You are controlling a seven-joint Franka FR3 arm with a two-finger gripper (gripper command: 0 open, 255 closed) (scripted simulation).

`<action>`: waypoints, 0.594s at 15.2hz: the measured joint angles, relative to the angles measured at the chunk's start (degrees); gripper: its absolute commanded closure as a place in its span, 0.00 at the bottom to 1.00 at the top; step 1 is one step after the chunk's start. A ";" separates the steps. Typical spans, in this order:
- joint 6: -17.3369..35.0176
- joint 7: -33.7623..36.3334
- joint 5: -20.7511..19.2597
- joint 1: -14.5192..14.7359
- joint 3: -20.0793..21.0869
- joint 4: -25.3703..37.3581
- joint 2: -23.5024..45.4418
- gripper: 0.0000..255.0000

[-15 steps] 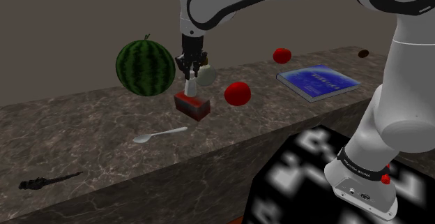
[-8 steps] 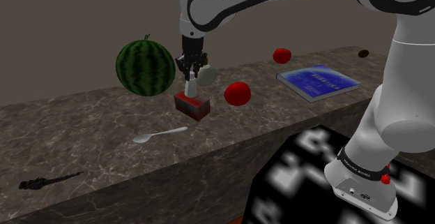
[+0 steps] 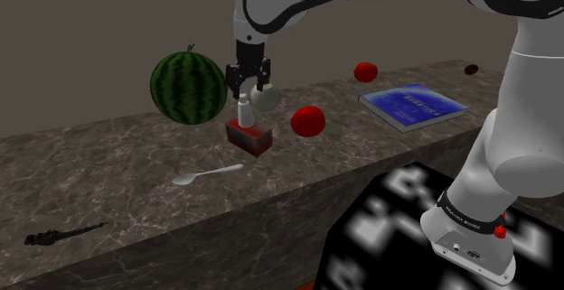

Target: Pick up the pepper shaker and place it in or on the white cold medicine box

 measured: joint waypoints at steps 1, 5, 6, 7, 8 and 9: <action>-1.48 -0.24 0.14 -0.16 -0.04 0.86 -0.65 0.00; -4.38 -0.29 0.26 -0.21 -0.03 3.04 -1.36 0.00; -4.47 -0.27 0.25 -0.19 -0.02 3.13 -1.34 0.00; -4.53 -0.26 0.25 -0.19 -0.01 3.17 -1.34 0.00; -4.55 -0.25 0.25 -0.18 -0.01 3.18 -1.34 0.00; -4.56 -0.25 0.25 -0.18 -0.01 3.19 -1.34 0.00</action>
